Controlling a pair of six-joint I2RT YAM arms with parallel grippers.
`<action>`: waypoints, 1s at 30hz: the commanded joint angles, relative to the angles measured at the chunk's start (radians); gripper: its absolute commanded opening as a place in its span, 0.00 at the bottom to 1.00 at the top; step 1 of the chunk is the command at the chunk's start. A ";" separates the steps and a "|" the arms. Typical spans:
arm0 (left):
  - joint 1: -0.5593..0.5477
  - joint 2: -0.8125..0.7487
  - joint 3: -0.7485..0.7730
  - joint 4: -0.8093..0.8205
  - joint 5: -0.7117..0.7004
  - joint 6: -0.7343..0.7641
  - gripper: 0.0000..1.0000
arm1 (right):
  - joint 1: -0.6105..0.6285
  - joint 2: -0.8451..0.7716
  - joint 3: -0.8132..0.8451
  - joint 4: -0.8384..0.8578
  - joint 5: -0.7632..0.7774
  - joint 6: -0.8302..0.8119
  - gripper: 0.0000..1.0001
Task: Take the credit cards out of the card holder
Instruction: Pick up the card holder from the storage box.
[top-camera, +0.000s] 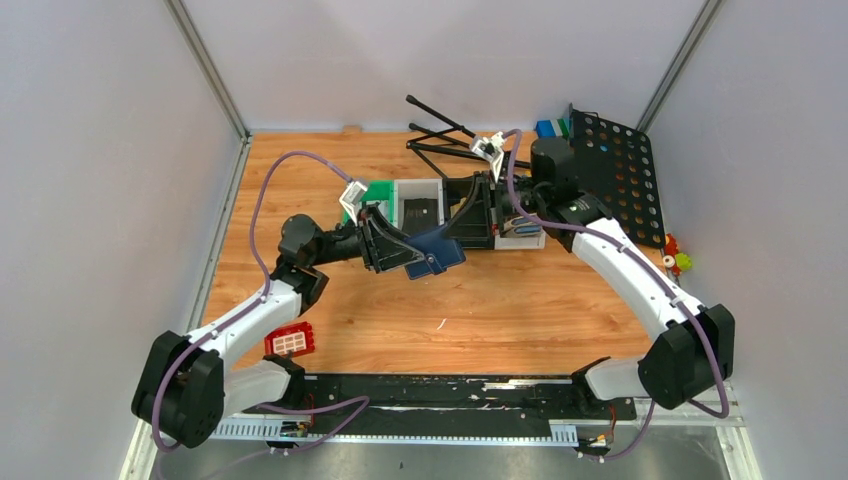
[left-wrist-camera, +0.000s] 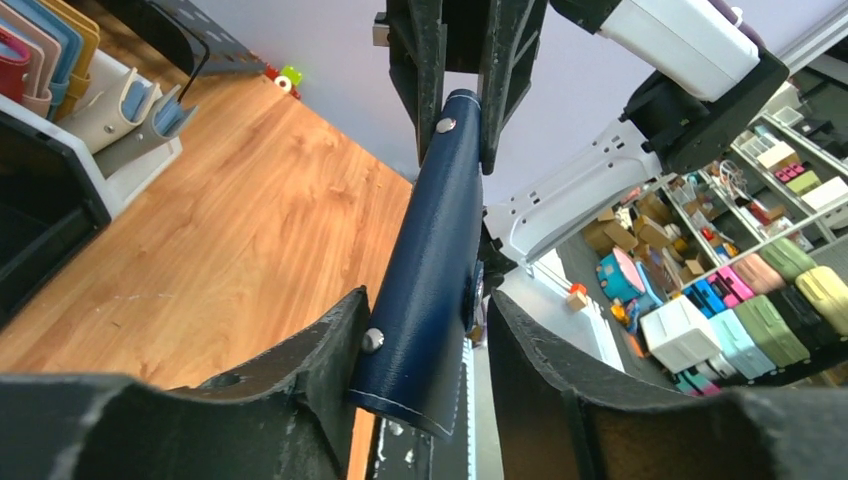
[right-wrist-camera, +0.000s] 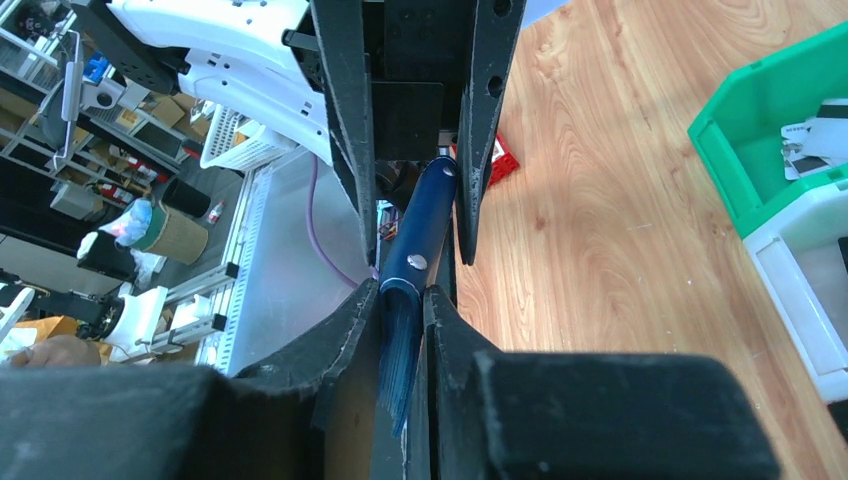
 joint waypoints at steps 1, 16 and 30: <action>-0.007 -0.027 0.013 0.029 0.028 -0.008 0.53 | 0.007 0.014 0.069 -0.014 -0.037 -0.051 0.00; -0.007 -0.066 0.015 0.026 0.019 -0.033 0.55 | 0.025 0.054 0.109 -0.142 -0.060 -0.157 0.00; -0.007 -0.087 0.039 -0.183 -0.043 0.135 0.00 | 0.035 0.072 0.119 -0.108 0.102 -0.071 0.57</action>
